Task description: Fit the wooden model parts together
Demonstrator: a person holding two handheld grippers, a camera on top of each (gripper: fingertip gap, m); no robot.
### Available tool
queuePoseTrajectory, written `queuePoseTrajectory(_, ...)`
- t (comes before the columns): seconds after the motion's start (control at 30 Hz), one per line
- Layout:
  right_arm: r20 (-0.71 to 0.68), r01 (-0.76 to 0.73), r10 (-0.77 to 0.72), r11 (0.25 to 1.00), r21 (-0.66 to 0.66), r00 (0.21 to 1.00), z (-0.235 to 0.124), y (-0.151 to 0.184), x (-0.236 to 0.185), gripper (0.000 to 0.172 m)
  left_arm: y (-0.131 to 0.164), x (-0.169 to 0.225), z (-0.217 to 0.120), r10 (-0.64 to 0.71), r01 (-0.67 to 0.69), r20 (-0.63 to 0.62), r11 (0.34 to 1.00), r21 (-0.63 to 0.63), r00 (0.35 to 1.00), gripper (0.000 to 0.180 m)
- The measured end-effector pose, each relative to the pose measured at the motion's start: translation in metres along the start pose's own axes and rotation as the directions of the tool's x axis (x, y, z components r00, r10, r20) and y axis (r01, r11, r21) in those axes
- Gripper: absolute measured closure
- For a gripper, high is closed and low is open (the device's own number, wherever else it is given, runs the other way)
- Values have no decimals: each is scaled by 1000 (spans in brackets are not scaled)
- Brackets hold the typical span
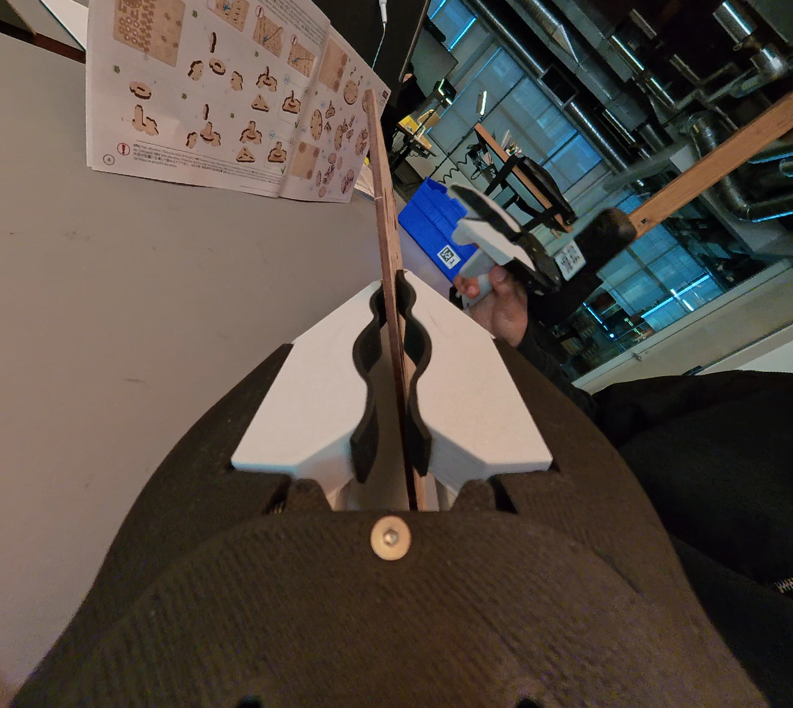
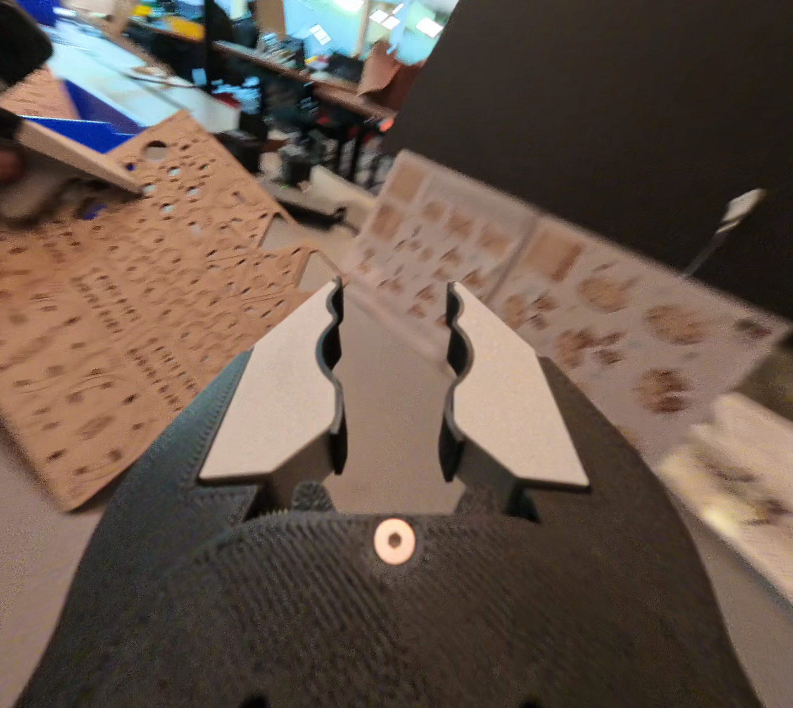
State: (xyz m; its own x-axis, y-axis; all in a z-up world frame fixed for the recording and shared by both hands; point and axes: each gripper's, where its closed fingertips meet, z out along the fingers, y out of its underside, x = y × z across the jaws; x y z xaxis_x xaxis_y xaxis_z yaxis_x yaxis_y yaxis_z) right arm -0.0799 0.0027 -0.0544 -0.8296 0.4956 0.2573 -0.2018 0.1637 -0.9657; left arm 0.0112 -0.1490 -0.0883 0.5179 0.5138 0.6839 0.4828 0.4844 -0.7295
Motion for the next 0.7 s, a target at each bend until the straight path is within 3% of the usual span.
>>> queuePoseTrajectory(0.07,-130,146,-138,988,51,982,-7,-11,6,126,0,1,0,4,-4,-4,1000,1,1000,179)
queuePoseTrajectory(0.13,-153,214,-206,976,32,966,-4,-8,1,120,0,2,0,10,-9,-10,1000,3,1000,179)
queuePoseTrajectory(0.23,-59,44,-46,998,-33,997,8,10,-10,81,-1,4,0,24,-24,-17,1000,3,1000,180)
queuePoseTrajectory(0.3,13,-157,158,987,-23,987,10,8,-13,93,-1,5,0,33,-33,-20,999,3,999,180)
queuePoseTrajectory(0.33,68,-243,242,970,19,968,5,-4,-14,146,-1,6,0,38,-37,-23,999,2,999,179)
queuePoseTrajectory(0.37,139,-299,285,949,97,948,-2,-22,-15,172,0,7,0,44,-44,-29,999,1,999,179)
queuePoseTrajectory(0.43,139,-369,343,887,277,929,-22,-52,2,172,-1,10,0,61,-61,-37,998,-1,997,179)
queuePoseTrajectory(0.5,46,-332,338,873,358,940,-34,-62,21,172,0,11,0,74,-74,-38,997,-5,997,179)
queuePoseTrajectory(0.63,-56,-150,175,940,306,983,-32,-53,17,170,0,12,0,81,-81,-40,997,-6,996,180)
queuePoseTrajectory(0.7,-93,-42,69,963,266,993,-27,-44,9,150,0,12,0,85,-85,-41,996,-5,996,179)
